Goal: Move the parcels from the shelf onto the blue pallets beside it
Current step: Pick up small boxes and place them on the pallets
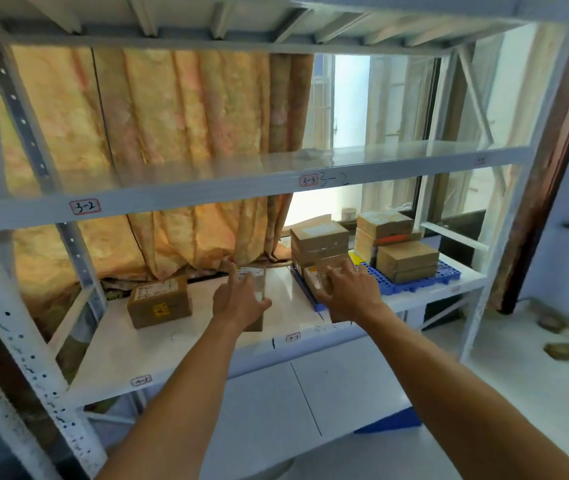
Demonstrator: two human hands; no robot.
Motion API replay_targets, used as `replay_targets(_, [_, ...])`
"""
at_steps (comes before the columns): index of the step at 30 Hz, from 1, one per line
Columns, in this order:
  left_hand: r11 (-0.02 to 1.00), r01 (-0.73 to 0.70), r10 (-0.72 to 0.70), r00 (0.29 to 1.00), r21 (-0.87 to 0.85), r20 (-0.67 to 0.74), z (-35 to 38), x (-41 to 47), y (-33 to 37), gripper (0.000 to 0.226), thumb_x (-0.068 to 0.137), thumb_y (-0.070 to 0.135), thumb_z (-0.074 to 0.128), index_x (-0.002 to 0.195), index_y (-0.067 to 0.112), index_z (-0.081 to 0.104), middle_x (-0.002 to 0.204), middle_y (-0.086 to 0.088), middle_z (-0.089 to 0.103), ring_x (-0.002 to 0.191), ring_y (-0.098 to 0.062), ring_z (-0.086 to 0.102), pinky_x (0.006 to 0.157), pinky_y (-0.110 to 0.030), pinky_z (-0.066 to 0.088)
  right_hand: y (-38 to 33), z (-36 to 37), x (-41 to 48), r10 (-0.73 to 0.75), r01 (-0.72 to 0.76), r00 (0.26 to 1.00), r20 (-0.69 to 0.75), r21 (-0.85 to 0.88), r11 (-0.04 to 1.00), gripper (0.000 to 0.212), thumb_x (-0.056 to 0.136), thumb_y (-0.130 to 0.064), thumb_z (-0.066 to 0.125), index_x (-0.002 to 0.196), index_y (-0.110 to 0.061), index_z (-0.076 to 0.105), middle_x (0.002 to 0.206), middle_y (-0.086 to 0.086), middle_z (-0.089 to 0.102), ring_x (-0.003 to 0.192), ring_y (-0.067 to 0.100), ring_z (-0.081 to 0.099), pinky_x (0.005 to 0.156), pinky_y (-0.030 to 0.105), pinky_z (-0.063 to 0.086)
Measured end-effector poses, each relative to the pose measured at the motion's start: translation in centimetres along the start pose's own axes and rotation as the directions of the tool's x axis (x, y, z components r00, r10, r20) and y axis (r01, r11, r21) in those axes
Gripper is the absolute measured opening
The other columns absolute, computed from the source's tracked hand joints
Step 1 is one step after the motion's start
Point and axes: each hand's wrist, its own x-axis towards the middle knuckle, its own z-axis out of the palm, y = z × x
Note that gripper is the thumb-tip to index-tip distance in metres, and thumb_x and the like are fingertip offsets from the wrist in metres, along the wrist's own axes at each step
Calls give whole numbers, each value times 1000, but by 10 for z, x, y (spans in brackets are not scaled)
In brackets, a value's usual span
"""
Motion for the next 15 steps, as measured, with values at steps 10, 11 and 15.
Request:
replay_targets(10, [994, -64, 63, 998, -89, -16, 18, 15, 153, 72, 91, 58, 59, 150, 23, 39, 163, -15, 19, 132, -37, 49, 101, -43, 47, 144, -19, -16, 23, -23, 1000, 4, -22, 999, 52, 90, -61, 54, 123, -22, 59, 131, 12, 50, 112, 36, 53, 85, 42, 49])
replay_targets(11, [993, -74, 74, 997, -96, -13, 21, 16, 170, 71, 91, 58, 58, 151, 23, 39, 163, -15, 20, 132, -38, 49, 102, -44, 47, 160, -22, -16, 38, -38, 999, 5, -26, 999, 53, 90, -62, 54, 125, -22, 59, 130, 11, 50, 112, 35, 54, 84, 41, 48])
replay_targets(15, [991, -105, 105, 994, -77, -7, 33, 19, 231, 71, 93, 60, 54, 152, 23, 38, 163, -17, 20, 133, -39, 48, 105, -45, 44, 218, -27, -22, 83, -83, 996, 11, -30, 996, 56, 88, -63, 55, 127, -23, 60, 136, 11, 48, 115, 35, 52, 86, 41, 46])
